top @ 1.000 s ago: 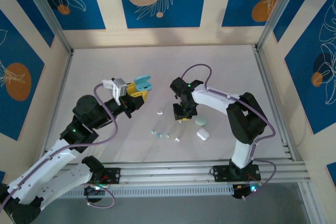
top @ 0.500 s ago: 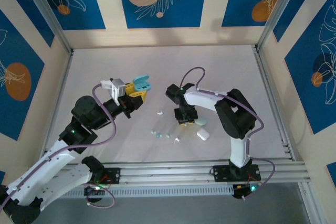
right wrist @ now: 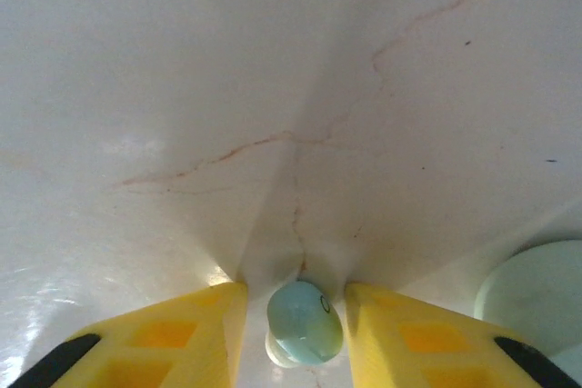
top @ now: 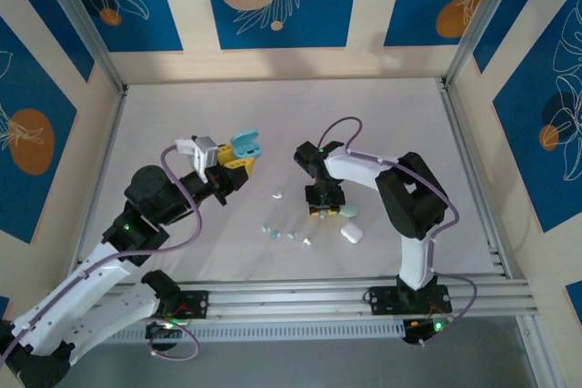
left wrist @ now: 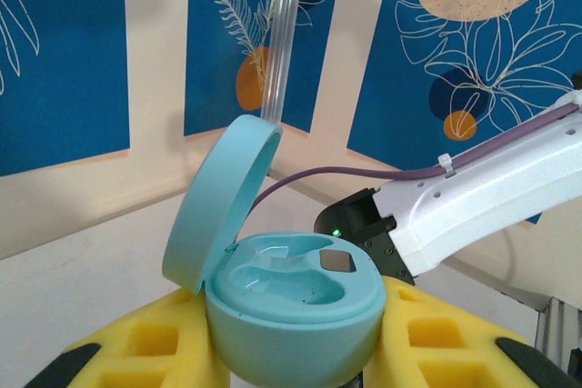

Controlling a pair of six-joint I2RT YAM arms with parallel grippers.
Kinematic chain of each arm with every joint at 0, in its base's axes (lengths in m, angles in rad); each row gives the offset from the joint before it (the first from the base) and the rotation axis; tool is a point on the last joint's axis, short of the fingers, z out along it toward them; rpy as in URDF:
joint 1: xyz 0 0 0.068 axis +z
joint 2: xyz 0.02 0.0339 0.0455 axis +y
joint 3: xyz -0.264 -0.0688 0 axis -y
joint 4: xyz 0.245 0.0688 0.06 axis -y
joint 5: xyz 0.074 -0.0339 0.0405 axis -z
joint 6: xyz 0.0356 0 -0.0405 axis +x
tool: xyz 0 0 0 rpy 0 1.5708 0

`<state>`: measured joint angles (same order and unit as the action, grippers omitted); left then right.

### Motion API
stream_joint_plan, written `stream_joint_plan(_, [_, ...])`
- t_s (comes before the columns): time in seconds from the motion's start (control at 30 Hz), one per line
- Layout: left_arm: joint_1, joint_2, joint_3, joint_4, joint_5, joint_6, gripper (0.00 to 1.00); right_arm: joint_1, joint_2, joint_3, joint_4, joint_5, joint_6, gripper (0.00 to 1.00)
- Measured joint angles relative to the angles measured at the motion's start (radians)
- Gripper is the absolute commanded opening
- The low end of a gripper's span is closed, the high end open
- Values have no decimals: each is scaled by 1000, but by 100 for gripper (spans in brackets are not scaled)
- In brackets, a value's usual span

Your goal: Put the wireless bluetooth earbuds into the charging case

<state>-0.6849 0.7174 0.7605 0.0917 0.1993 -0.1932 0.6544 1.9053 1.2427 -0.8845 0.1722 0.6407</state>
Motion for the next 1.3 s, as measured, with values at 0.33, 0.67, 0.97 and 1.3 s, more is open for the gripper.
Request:
stream_joint_plan(0.33, [0, 27, 0, -2, 1, -1, 28, -65, -56, -77, 84, -124, -35, 32])
stream_joint_plan(0.67, [0, 42, 0, 0, 1, -11, 28, -69, -66, -92, 124, -161, -38, 30])
stream_joint_plan(0.97, [0, 46, 0, 1, 1, -11, 28, -71, -65, -93, 195, -215, -39, 32])
stream_joint_plan(1.3, [0, 46, 0, 1, 1, -11, 28, -71, -63, -93, 241, -255, -45, 33])
